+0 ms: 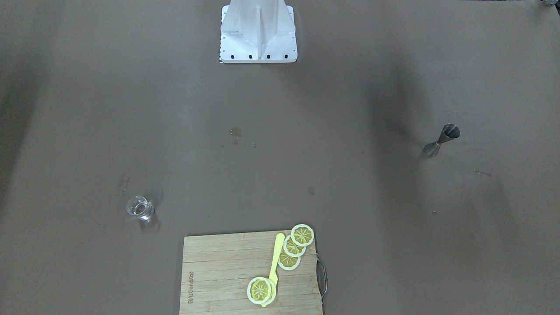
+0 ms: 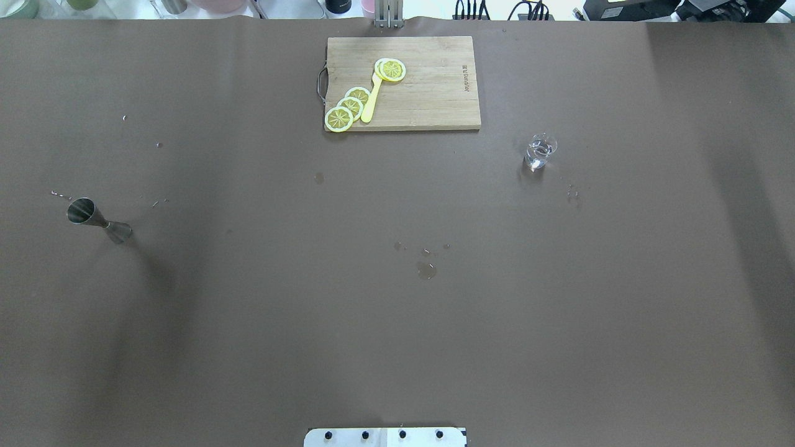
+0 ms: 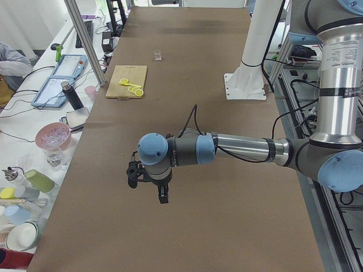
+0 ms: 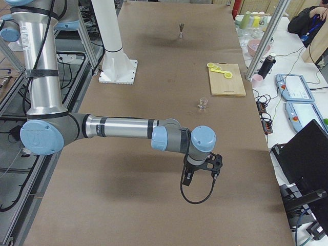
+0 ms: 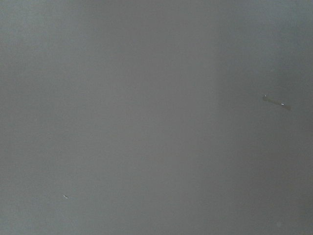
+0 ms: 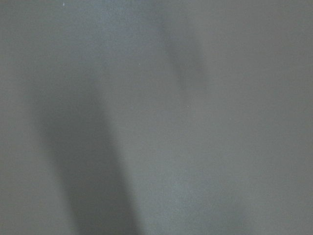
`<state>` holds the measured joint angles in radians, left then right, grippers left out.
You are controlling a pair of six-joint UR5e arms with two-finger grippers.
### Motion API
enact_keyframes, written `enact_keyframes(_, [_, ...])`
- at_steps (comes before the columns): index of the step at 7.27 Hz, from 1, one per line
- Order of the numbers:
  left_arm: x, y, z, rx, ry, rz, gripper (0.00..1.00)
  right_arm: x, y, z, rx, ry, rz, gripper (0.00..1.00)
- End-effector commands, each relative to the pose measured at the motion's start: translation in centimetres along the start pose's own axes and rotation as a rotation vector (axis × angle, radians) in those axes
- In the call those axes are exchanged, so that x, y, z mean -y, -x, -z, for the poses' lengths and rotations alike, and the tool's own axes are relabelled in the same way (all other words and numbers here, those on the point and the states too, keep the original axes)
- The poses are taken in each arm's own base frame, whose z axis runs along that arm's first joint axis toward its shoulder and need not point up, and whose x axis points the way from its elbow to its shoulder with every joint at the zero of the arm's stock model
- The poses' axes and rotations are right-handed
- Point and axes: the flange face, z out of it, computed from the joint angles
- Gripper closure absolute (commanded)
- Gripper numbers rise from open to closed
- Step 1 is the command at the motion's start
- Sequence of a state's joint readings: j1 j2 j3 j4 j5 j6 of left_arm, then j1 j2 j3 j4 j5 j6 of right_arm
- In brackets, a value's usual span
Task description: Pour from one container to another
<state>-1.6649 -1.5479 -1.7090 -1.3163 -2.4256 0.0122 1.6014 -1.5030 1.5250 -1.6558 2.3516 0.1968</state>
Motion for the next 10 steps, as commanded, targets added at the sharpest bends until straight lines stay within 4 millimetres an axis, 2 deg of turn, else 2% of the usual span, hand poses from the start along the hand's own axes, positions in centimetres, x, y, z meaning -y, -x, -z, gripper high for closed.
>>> enact_keyframes(1, [0.2,-0.7,0.6,0.0,0.003,0.003,0.02,0.0,2.0,1.9,0.009,-0.027,0.021,0.0])
enact_keyframes(3, [-0.3,-2.5,2.6,0.079,-0.039,-0.055,0.02,-0.3,2.5,2.3,0.023,-0.011,-0.025,0.0])
enact_keyframes(4, [-0.2,-2.6,2.4,0.082,-0.036,-0.06,0.02,-0.5,2.2,2.1,0.021,-0.009,-0.028,0.0])
enact_keyframes(5, [-1.0,-0.8,0.9,0.078,-0.011,-0.039,0.02,-0.7,1.9,1.8,0.02,-0.006,-0.03,0.0])
enact_keyframes(7, [-1.4,-0.7,0.9,0.081,-0.036,-0.114,0.02,-0.8,1.4,1.4,0.019,0.001,-0.036,0.0])
enact_keyframes(10, [-1.4,-0.3,0.7,0.084,-0.03,-0.111,0.02,-0.7,1.4,1.4,0.017,0.0,-0.033,0.0])
